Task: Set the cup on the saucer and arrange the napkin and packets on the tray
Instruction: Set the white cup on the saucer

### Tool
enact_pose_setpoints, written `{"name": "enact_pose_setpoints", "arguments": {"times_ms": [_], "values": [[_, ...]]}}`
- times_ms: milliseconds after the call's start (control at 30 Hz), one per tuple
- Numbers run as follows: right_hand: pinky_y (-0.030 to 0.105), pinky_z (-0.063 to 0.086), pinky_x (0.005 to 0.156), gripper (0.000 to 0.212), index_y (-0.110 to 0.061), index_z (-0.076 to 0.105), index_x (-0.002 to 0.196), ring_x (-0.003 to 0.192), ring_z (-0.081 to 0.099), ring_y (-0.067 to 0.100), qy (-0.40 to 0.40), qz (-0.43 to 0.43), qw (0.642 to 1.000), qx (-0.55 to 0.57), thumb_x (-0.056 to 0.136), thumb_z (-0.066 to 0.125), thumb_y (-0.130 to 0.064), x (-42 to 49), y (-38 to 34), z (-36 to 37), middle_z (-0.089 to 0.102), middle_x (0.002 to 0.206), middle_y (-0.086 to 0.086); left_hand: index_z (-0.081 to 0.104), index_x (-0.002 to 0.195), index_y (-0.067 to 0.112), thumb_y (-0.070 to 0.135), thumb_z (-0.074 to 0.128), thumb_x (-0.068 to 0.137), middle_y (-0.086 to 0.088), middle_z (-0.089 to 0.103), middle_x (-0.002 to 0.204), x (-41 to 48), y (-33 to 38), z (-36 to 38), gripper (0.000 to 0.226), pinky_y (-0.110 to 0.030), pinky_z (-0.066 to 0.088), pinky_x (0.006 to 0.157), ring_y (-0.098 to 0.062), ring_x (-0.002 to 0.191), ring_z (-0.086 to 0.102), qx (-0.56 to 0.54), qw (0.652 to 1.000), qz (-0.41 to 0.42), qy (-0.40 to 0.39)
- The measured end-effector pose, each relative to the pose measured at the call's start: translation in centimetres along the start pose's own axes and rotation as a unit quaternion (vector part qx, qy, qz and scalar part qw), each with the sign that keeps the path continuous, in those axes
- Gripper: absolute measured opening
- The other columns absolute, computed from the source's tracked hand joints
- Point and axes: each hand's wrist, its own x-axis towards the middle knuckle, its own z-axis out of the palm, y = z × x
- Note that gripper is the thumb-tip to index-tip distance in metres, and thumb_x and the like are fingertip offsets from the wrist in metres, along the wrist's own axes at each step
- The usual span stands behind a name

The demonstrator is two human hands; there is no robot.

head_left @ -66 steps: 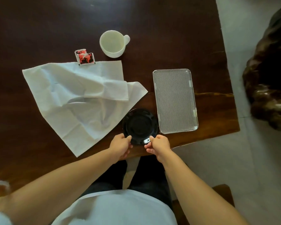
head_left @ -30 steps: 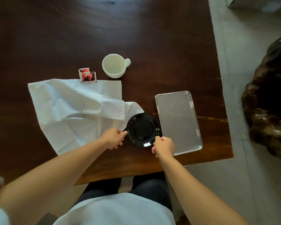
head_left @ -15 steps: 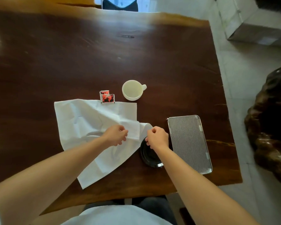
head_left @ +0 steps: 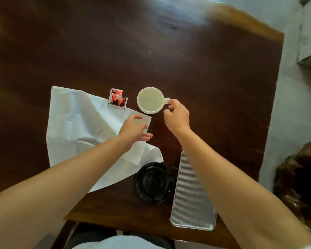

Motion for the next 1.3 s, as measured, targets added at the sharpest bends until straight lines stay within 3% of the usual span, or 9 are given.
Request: {"name": "enact_pose_setpoints", "arguments": {"times_ms": [133,200,300,400,467,600,900,1100,1300], "values": [[0.039,0.036,0.112,0.063,-0.012,0.035,0.152,0.138,0.042,0.027,-0.082,-0.062,0.989,-0.109,0.094,0.057,-0.022,4.9,-0.9,0.9,0.046,0.15,0.01,0.031,0.151,0.03,0.006,0.052,0.101,-0.009,0.046,0.142,1.7,0.9,1.5,0.059,-0.033,0.063,0.074,-0.024,0.092,0.075,-0.094,0.995,-0.016,0.014],[0.044,0.04,0.109,0.067,-0.009,0.031,0.152,0.135,0.045,0.031,-0.121,-0.068,0.98,-0.141,0.093,0.057,-0.029,5.8,-0.9,1.5,0.048,0.147,0.013,0.027,0.153,0.03,0.005,0.053,0.101,-0.006,0.044,0.136,2.4,1.2,2.2,0.064,-0.031,0.062,0.071,-0.026,0.1,0.072,-0.12,0.992,-0.025,0.013],[0.051,0.052,0.093,0.057,-0.009,0.048,0.134,0.112,0.062,0.034,-0.088,-0.046,0.986,-0.138,0.094,0.047,-0.049,5.8,0.2,2.1,0.063,0.124,0.015,0.027,0.154,0.031,0.004,0.058,0.098,-0.003,0.045,0.133,3.9,1.5,2.6,0.07,-0.035,0.064,0.075,-0.028,0.11,0.066,-0.12,0.992,-0.008,0.024],[0.05,0.058,0.085,0.064,-0.012,0.05,0.131,0.093,0.07,0.03,-0.097,0.022,0.992,-0.077,0.093,0.036,-0.061,6.0,2.0,2.0,0.068,0.112,0.013,0.034,0.151,0.035,-0.004,0.052,0.096,-0.004,0.045,0.134,5.2,1.7,2.5,0.069,-0.045,0.064,0.08,-0.029,0.121,0.056,-0.086,0.996,0.015,0.03],[0.045,0.063,0.073,0.054,-0.019,0.049,0.132,0.084,0.072,0.027,-0.144,0.061,0.988,0.002,0.094,0.041,-0.057,6.2,3.0,2.0,0.067,0.113,0.01,0.039,0.147,0.04,-0.004,0.056,0.094,-0.002,0.049,0.133,5.8,1.6,2.7,0.071,-0.052,0.062,0.081,-0.032,0.121,0.055,-0.065,0.997,0.019,0.02],[0.036,0.063,0.059,0.05,-0.028,0.037,0.142,0.094,0.07,0.029,-0.207,0.158,0.947,0.187,0.097,0.055,-0.04,5.1,4.1,2.2,0.055,0.122,0.005,0.042,0.143,0.045,0.01,0.068,0.093,-0.001,0.053,0.134,6.1,1.1,3.3,0.066,-0.055,0.062,0.08,-0.031,0.119,0.059,-0.046,0.998,0.033,0.0],[0.046,0.062,0.08,0.036,-0.02,0.049,0.125,0.1,0.069,0.027,-0.182,0.198,0.914,0.305,0.097,0.056,-0.04,0.2,5.2,2.1,0.063,0.118,0.011,0.049,0.136,0.044,0.009,0.069,0.092,-0.001,0.059,0.128,2.5,0.0,2.9,0.06,-0.047,0.064,0.075,-0.028,0.115,0.061,0.056,0.997,0.05,-0.035],[0.041,0.063,0.074,0.038,-0.017,0.051,0.125,0.103,0.069,0.031,-0.171,0.215,0.892,0.359,0.098,0.051,-0.044,-5.8,5.6,2.1,0.062,0.119,0.011,0.056,0.129,0.038,0.007,0.064,0.093,-0.006,0.065,0.118,-2.7,-1.4,1.1,0.048,-0.037,0.064,0.063,-0.027,0.099,0.071,0.062,0.995,0.049,-0.057],[0.045,0.061,0.083,0.036,-0.017,0.051,0.124,0.107,0.068,0.033,-0.186,0.223,0.876,0.384,0.1,0.047,-0.043,-10.9,6.8,2.1,0.062,0.121,0.012,0.055,0.127,0.036,-0.002,0.055,0.094,-0.01,0.068,0.114,-6.8,-4.4,0.1,0.051,-0.034,0.062,0.058,-0.027,0.09,0.075,0.059,0.994,0.042,-0.077]]}}
